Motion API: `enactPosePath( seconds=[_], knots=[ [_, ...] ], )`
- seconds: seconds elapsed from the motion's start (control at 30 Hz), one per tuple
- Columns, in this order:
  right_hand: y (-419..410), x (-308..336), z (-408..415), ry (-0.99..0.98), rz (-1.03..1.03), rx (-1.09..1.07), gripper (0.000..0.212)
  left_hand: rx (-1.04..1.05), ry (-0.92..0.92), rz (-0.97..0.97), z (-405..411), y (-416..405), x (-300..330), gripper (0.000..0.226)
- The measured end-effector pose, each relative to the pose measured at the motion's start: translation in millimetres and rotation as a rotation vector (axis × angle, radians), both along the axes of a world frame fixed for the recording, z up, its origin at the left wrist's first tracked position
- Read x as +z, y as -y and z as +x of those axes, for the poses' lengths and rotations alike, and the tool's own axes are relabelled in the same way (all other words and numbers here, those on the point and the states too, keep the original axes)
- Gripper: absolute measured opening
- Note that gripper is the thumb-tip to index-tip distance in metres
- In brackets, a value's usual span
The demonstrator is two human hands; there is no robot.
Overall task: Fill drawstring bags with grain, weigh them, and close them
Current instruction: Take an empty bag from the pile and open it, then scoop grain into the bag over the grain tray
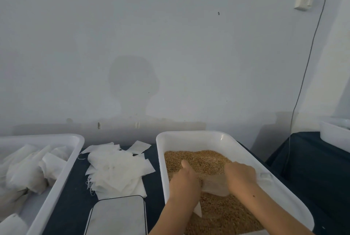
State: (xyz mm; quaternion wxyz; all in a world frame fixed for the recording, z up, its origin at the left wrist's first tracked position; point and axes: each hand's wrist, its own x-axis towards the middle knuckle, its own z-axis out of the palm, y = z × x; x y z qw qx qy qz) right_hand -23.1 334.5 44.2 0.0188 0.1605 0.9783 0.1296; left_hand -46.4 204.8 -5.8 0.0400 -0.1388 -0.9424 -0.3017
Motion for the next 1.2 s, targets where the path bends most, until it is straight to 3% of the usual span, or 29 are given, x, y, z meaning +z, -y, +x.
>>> enactPosePath(
  seconds=[0.17, 0.3, 0.43, 0.63, 0.87, 1.2],
  knots=[
    [10, -15, -18, 0.016, -0.092, 0.044, 0.022, 0.028, -0.055, 0.069, 1, 1, 5, 0.026],
    [-1, -29, -20, -0.032, -0.286, 0.089, 0.008, 0.010, -0.120, 0.025, 0, 2, 4, 0.027],
    [-19, -30, -17, -0.074, -0.526, 0.092, 0.008, -0.005, -0.194, 0.003, -5, 5, 1, 0.027],
    [-53, 8, 5, -0.126, -0.572, 0.082, 0.015, -0.095, -0.270, 0.045, -9, 7, -2, 0.017],
    [-68, 70, 35, 0.031, -0.450, 0.166, 0.020, -0.220, -0.300, 0.023, -12, 3, -3, 0.008],
    [-53, 88, 26, 0.175, -0.183, 0.186, 0.025, -0.397, -0.379, 0.014, -7, 2, -5, 0.007]
  ],
)
